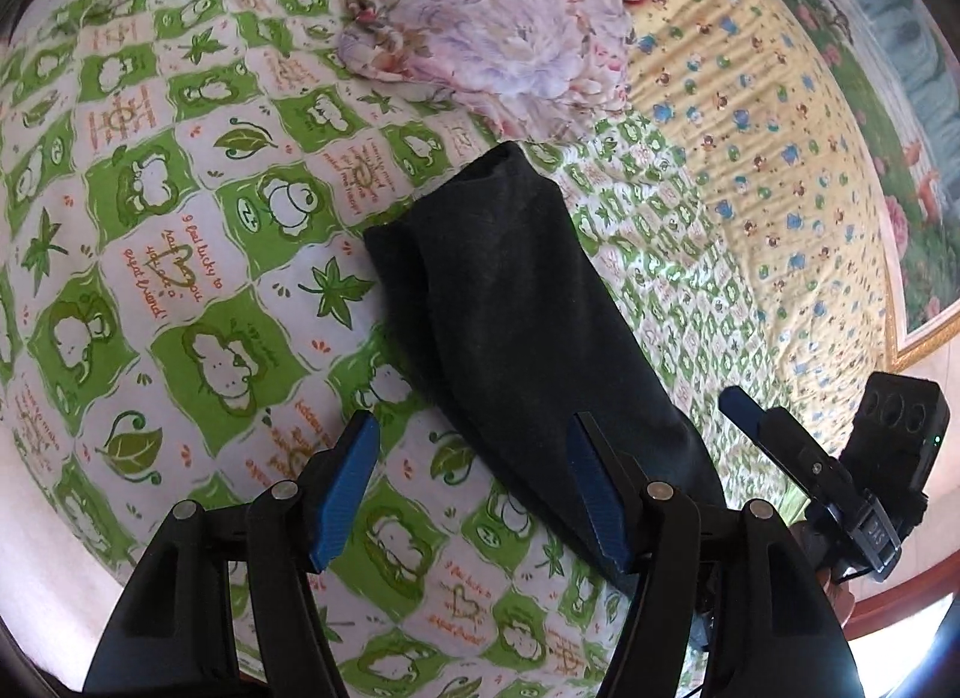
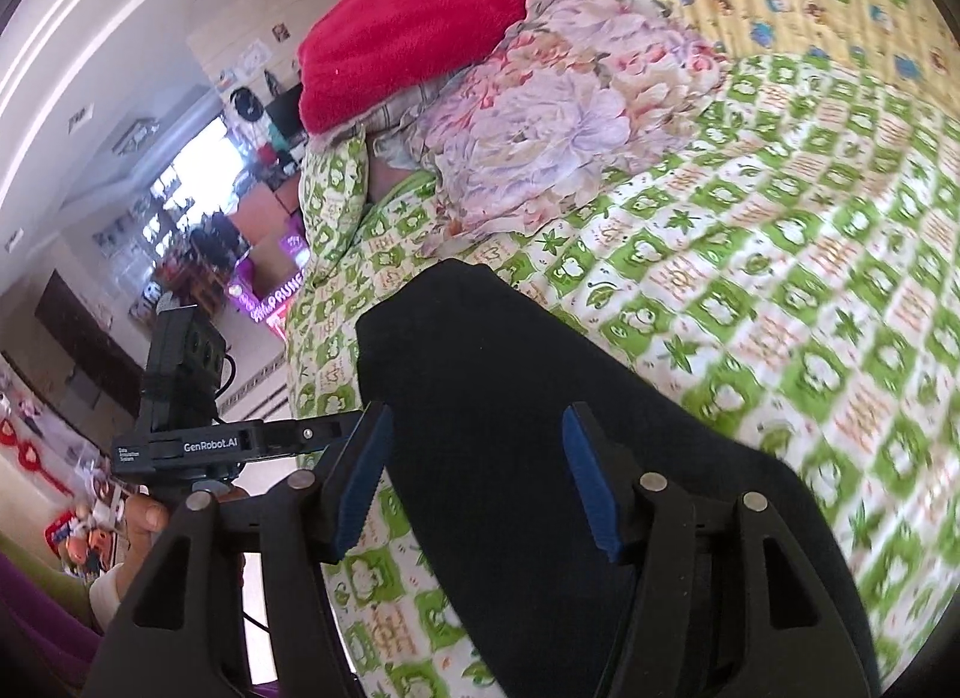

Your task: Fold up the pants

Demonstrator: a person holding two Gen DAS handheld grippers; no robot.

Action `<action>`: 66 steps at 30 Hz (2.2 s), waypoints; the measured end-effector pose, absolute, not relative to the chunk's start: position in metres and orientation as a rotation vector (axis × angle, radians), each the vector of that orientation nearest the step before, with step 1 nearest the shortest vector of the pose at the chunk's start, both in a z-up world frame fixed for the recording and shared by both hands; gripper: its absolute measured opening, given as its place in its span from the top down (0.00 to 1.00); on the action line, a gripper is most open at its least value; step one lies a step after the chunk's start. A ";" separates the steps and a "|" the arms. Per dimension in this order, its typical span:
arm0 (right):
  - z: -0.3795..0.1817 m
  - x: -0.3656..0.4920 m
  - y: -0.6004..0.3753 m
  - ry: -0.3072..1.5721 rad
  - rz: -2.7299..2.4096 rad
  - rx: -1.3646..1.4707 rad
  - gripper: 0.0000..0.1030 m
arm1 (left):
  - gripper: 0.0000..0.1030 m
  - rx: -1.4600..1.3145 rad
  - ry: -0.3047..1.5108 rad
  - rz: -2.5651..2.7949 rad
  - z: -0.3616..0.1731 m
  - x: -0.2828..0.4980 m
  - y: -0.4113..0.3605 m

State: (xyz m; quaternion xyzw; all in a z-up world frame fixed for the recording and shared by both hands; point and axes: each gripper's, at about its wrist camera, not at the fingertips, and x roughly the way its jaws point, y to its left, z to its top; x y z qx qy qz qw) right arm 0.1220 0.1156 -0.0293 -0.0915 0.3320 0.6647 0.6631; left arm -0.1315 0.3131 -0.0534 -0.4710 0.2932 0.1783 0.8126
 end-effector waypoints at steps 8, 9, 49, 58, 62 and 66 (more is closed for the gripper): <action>-0.029 0.133 0.157 0.744 1.545 -0.271 0.41 | 0.36 -1.029 0.611 0.395 -0.058 -0.131 0.326; -0.029 0.136 0.164 0.749 1.555 -0.278 0.41 | 0.36 -1.034 0.608 0.395 -0.059 -0.130 0.327; -0.014 0.155 0.238 0.855 1.803 -0.256 0.77 | 0.78 -0.845 0.510 0.370 -0.001 -0.095 0.316; 0.024 0.173 0.145 0.748 1.810 -0.073 0.77 | 0.78 -0.699 0.463 0.232 0.061 -0.075 0.255; 0.034 0.184 0.093 0.693 1.786 0.000 0.78 | 0.78 -0.652 0.454 0.165 0.079 -0.064 0.225; 0.035 0.196 0.049 0.645 1.762 0.076 0.79 | 0.78 -0.596 0.459 0.091 0.091 -0.050 0.186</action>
